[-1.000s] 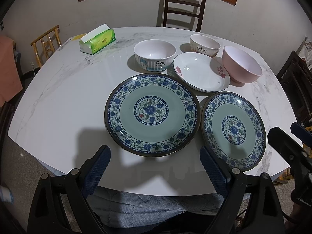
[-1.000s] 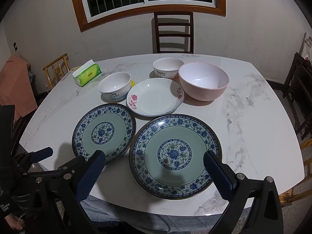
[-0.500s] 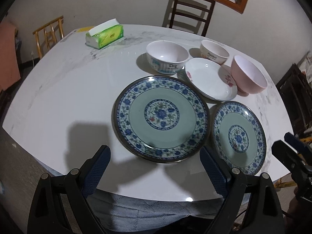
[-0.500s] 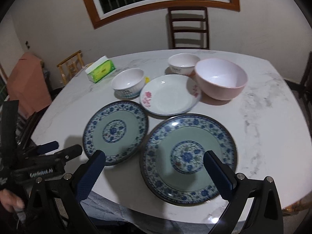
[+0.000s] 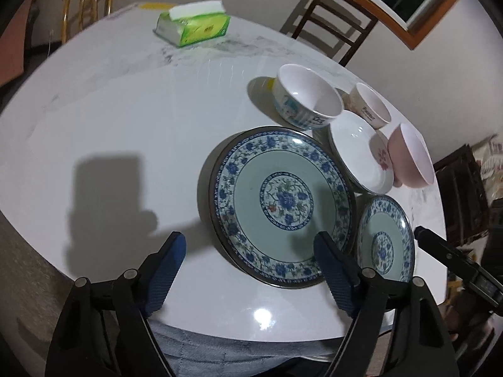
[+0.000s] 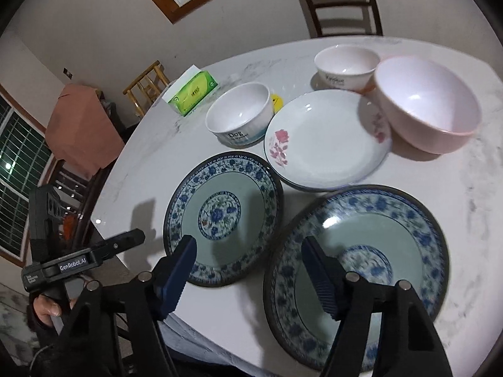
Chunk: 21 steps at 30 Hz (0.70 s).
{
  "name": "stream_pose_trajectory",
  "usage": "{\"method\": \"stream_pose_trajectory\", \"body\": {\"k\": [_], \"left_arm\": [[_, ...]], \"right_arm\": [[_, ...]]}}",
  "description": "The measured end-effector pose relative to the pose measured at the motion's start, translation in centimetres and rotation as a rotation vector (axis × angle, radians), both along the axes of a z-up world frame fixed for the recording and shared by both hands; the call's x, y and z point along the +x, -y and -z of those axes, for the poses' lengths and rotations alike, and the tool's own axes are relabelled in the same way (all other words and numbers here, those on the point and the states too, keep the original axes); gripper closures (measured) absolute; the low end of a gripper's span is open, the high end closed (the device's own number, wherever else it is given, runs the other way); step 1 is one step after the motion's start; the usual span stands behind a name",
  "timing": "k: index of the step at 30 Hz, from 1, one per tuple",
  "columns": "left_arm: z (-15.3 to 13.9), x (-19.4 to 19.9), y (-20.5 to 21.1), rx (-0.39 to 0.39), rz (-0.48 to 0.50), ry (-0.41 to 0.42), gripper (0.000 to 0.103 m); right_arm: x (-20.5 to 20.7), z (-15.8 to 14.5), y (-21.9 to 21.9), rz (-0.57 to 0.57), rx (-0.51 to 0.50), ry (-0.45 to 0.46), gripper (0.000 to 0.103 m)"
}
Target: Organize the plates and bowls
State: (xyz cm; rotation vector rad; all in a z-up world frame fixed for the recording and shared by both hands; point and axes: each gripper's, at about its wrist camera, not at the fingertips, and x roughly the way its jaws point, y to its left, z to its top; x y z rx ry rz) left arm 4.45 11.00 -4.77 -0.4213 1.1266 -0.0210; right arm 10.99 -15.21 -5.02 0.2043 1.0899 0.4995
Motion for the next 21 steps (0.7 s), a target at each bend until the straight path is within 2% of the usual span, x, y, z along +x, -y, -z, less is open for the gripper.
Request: {"method": "stream_pose_trajectory", "body": {"k": [4, 7, 8, 9, 12, 19, 21], "left_arm": [[1.1, 0.9, -1.1, -0.065, -0.022, -0.04, 0.036], [1.8, 1.3, -1.8, -0.093, -0.035, -0.058, 0.044], [2.0, 1.5, -2.0, -0.092, -0.038, -0.064, 0.047], [2.2, 1.6, -2.1, -0.094, -0.041, -0.066, 0.047], [2.6, 2.0, -2.6, -0.102, -0.046, -0.071, 0.047], [3.3, 2.8, -3.2, -0.121, -0.036, -0.072, 0.048], [3.6, 3.1, -3.4, -0.124, -0.037, -0.076, 0.051]], "right_arm": [[2.5, 1.8, -0.4, -0.005, 0.017, -0.076, 0.049], [3.9, 2.8, -1.1, -0.013, -0.005, -0.1, 0.051], [4.3, 3.1, -1.5, -0.027, -0.017, -0.103, 0.058], [4.5, 3.4, -1.6, -0.035, -0.024, -0.107, 0.062], [5.6, 4.0, -2.1, -0.058, -0.034, -0.124, 0.065], [7.4, 5.3, -2.4, -0.067, -0.062, -0.15, 0.065], [7.7, 5.5, -2.5, -0.072, -0.069, -0.153, 0.065]]}}
